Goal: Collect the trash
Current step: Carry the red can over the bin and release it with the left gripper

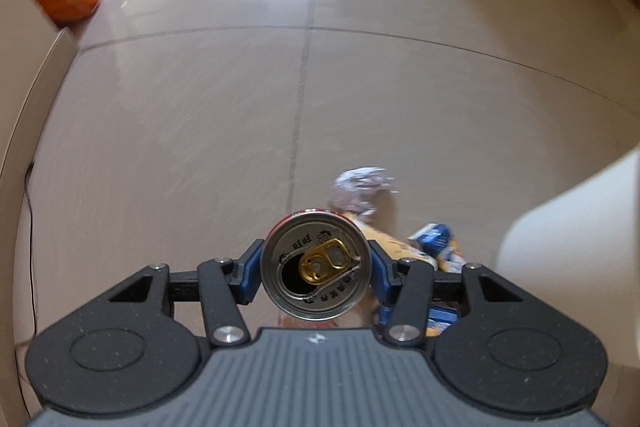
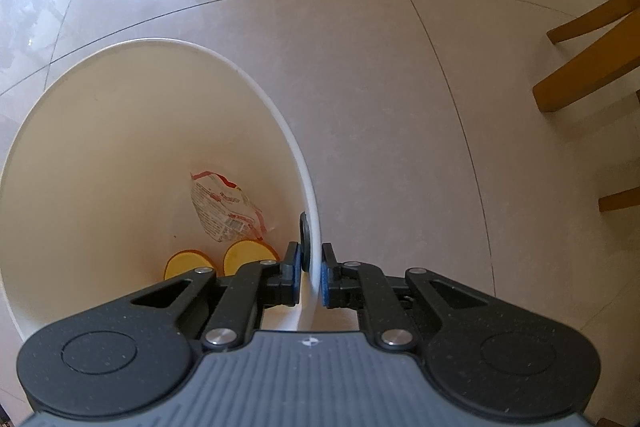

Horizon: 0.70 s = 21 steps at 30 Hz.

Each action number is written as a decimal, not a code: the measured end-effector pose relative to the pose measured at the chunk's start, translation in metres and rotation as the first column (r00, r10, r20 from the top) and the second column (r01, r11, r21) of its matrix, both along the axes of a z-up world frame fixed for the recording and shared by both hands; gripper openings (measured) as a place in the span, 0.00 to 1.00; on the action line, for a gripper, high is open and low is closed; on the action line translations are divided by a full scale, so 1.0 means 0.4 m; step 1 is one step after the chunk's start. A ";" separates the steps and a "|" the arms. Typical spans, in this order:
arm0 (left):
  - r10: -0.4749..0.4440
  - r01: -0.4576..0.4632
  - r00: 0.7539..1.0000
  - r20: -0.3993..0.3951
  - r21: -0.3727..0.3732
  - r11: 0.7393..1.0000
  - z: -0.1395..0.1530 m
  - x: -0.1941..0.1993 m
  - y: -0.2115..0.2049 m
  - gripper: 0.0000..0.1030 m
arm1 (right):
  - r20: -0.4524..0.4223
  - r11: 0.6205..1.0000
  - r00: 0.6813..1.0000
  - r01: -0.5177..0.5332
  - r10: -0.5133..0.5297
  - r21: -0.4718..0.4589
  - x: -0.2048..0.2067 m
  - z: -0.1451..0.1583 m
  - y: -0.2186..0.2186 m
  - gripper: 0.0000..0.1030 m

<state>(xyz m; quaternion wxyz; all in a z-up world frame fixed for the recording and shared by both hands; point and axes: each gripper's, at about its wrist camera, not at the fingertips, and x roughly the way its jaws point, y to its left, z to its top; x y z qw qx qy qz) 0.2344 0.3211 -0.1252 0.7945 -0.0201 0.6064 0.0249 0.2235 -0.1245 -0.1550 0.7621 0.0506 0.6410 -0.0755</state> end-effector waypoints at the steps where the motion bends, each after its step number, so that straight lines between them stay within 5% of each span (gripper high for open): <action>1: -0.021 0.021 1.000 0.001 -0.004 1.000 0.018 0.003 -0.017 0.50 | 0.003 1.000 1.000 -0.001 0.001 0.000 -0.002 0.002 -0.001 0.11; 10: -0.300 0.303 0.952 0.060 -0.040 0.952 0.207 0.001 -0.223 0.50 | 0.024 1.000 0.999 -0.027 0.027 0.007 -0.002 0.013 0.000 0.11; 21: -0.443 0.455 0.890 0.108 -0.133 0.881 0.287 -0.005 -0.434 0.50 | 0.045 0.999 0.998 -0.049 0.049 0.007 -0.006 0.011 -0.002 0.10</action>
